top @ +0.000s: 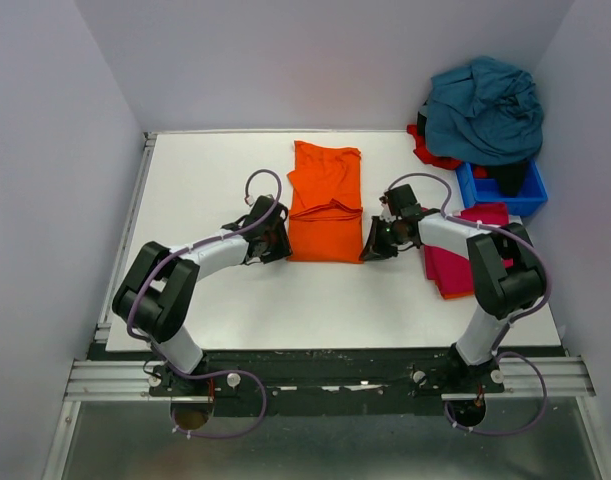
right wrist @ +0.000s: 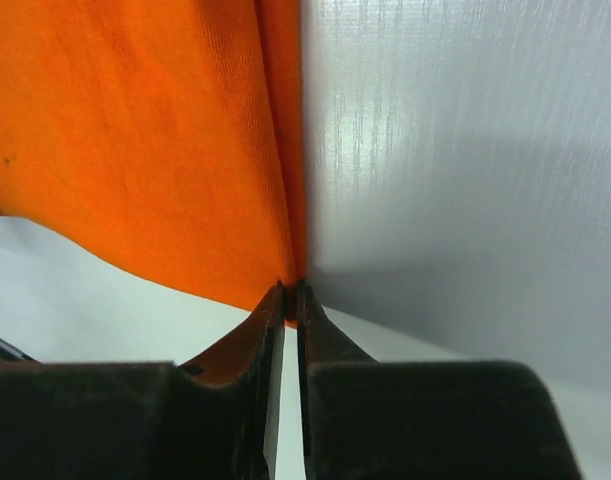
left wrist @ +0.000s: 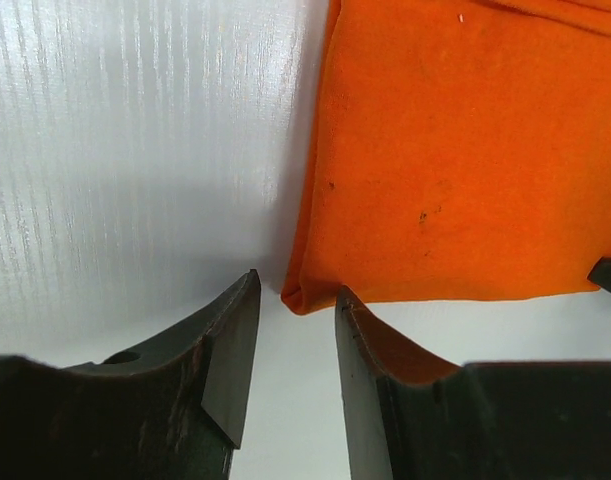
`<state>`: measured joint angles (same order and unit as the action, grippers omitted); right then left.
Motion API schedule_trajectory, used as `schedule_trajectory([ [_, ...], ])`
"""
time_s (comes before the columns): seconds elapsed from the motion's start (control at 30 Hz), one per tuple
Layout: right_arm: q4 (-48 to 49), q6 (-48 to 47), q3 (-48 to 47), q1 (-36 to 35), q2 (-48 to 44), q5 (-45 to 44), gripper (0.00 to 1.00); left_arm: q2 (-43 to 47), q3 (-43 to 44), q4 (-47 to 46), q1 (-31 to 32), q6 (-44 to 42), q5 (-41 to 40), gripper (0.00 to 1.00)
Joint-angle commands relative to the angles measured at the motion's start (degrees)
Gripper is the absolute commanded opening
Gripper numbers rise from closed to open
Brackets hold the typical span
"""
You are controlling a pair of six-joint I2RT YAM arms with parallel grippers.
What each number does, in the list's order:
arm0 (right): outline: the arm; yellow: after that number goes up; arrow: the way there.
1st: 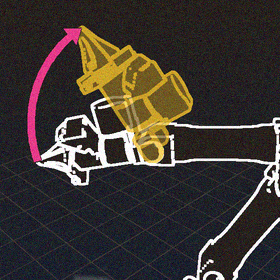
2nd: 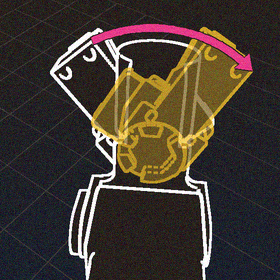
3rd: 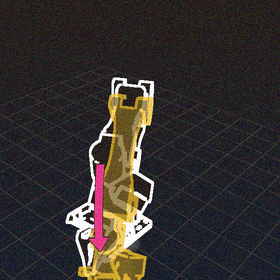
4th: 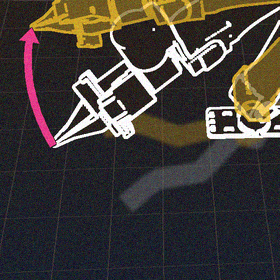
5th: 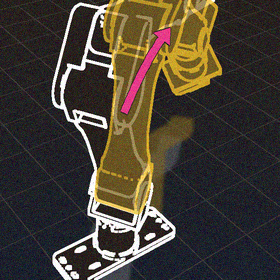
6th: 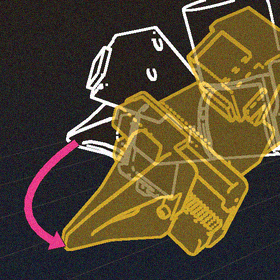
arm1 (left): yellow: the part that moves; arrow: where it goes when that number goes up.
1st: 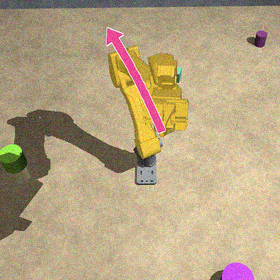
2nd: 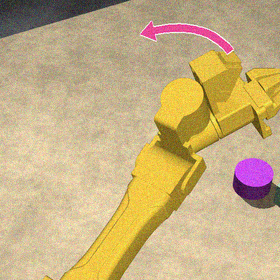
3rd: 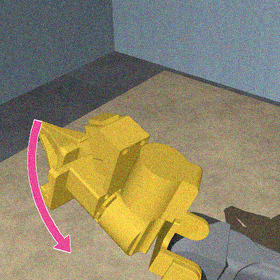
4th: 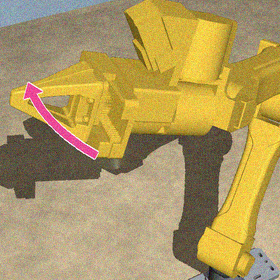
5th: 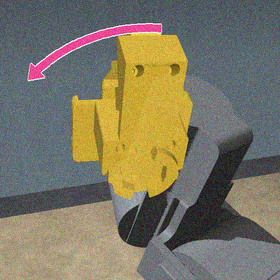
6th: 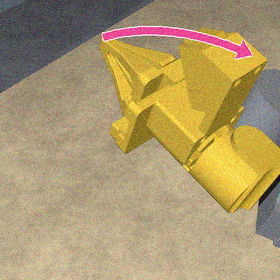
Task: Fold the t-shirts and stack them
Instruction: Grab one side of the 2/3 rectangular tshirt with both arms
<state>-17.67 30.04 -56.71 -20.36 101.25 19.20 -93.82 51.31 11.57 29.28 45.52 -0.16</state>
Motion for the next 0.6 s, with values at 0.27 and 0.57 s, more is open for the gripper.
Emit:
schedule_trajectory([
  [0.27, -0.2, -0.1, 0.0, -0.7, 0.5, 1.1, 0.01, -1.8, 1.2, -0.7, 0.0, -0.3, 3.9, 0.43],
  [0.57, -0.1, 0.0, 0.0, -0.8, 0.5, 1.5, 0.01, -4.4, 0.4, -0.8, 0.0, 0.6, 1.8, 0.35],
])
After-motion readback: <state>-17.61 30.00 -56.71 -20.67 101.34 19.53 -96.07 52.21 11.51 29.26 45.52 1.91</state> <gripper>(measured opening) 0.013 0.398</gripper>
